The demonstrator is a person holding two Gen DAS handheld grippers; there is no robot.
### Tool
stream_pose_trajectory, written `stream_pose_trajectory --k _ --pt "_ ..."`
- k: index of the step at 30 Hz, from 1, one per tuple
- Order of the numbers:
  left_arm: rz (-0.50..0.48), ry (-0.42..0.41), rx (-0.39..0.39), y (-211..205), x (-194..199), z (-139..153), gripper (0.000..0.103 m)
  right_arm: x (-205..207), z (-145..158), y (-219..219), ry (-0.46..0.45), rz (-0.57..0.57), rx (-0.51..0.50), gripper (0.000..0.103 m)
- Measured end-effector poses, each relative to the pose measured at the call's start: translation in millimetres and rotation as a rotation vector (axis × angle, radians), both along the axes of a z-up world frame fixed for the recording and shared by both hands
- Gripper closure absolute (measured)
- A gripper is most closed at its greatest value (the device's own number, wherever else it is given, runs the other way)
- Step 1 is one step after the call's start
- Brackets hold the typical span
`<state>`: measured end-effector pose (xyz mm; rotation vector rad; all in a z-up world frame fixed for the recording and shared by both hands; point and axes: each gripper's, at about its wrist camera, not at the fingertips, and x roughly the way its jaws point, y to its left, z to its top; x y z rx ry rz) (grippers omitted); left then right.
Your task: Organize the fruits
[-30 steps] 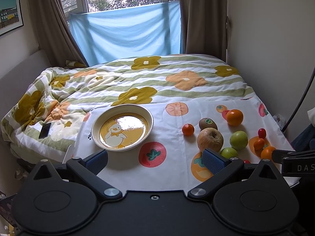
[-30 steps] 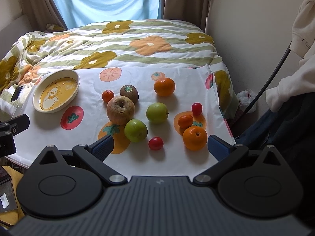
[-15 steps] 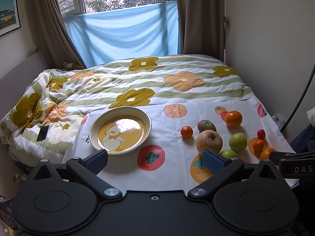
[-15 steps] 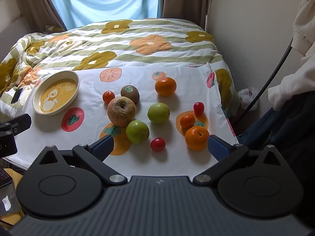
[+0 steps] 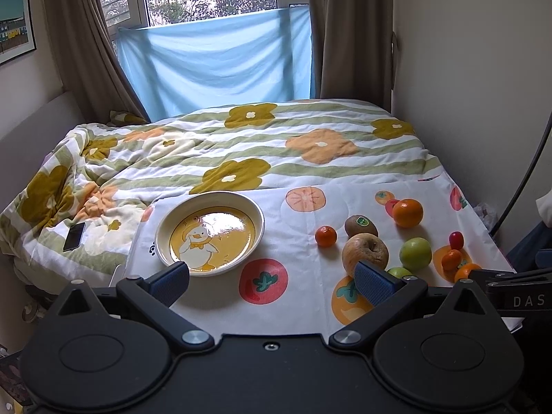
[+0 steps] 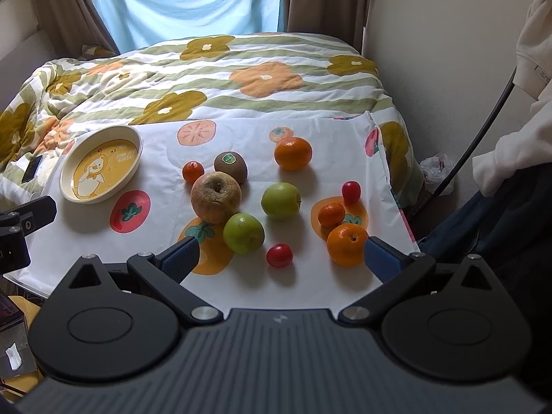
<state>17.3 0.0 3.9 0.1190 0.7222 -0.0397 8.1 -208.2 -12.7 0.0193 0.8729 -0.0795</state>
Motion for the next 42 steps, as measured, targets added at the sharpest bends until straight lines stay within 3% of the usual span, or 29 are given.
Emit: stream_pose_trajectory --k 32,42 --pt "-0.013 0.016 0.005 -9.5 3.2 3.9 0.000 3.8 -1.0 -1.3 0.013 0.010 0.017 0.000" --pt "-0.058 0.010 0.048 -19.8 21.2 -8.9 0.000 17.4 -12.7 -16.4 0.009 0.133 0.036 0.000"
